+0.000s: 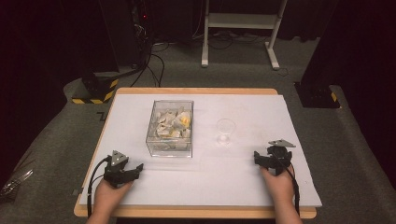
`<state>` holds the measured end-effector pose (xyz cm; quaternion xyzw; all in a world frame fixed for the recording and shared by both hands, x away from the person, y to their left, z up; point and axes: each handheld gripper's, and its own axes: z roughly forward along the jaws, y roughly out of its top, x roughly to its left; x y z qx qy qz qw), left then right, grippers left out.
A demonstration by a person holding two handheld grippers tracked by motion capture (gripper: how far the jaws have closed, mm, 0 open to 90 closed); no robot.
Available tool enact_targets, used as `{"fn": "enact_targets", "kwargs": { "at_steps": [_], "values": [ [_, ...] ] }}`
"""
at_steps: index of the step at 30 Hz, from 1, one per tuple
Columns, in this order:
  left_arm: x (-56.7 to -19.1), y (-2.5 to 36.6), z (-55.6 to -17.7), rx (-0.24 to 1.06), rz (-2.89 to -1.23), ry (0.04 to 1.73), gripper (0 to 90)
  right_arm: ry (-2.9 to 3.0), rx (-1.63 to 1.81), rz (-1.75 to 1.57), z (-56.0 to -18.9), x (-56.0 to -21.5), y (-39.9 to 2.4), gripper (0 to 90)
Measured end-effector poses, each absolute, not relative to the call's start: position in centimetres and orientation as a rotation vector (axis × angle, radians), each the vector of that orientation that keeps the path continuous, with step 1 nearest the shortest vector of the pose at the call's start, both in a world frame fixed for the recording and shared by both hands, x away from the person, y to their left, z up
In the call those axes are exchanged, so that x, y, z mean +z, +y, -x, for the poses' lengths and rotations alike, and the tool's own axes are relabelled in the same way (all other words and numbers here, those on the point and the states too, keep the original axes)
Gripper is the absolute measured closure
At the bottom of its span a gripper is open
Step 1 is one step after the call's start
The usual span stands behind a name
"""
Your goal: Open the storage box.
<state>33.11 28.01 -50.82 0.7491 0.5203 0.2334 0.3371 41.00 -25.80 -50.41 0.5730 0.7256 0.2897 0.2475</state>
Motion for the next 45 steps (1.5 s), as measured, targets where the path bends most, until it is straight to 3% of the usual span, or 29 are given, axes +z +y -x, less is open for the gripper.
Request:
{"fn": "enact_targets", "kwargs": {
  "at_steps": [20,26,34,45],
  "values": [
    [-50.8,27.8,-33.0,0.63,-1.95,1.376,27.9,1.987,0.781,-1.569,-41.0,-50.1,-26.0,13.1],
    [-50.8,28.0,-33.0,0.621,-1.955,1.361,27.6,1.953,0.825,-1.532,-39.5,-49.0,-26.4,13.9],
    [-50.7,27.9,-33.1,0.597,-1.984,1.358,18.7,1.969,0.877,-1.481,-37.8,-48.5,-25.7,14.5],
    [-50.1,27.9,-32.5,0.583,-1.963,1.266,18.2,2.063,0.851,-1.438,-37.7,-49.7,-23.9,14.9]
  ]
}}
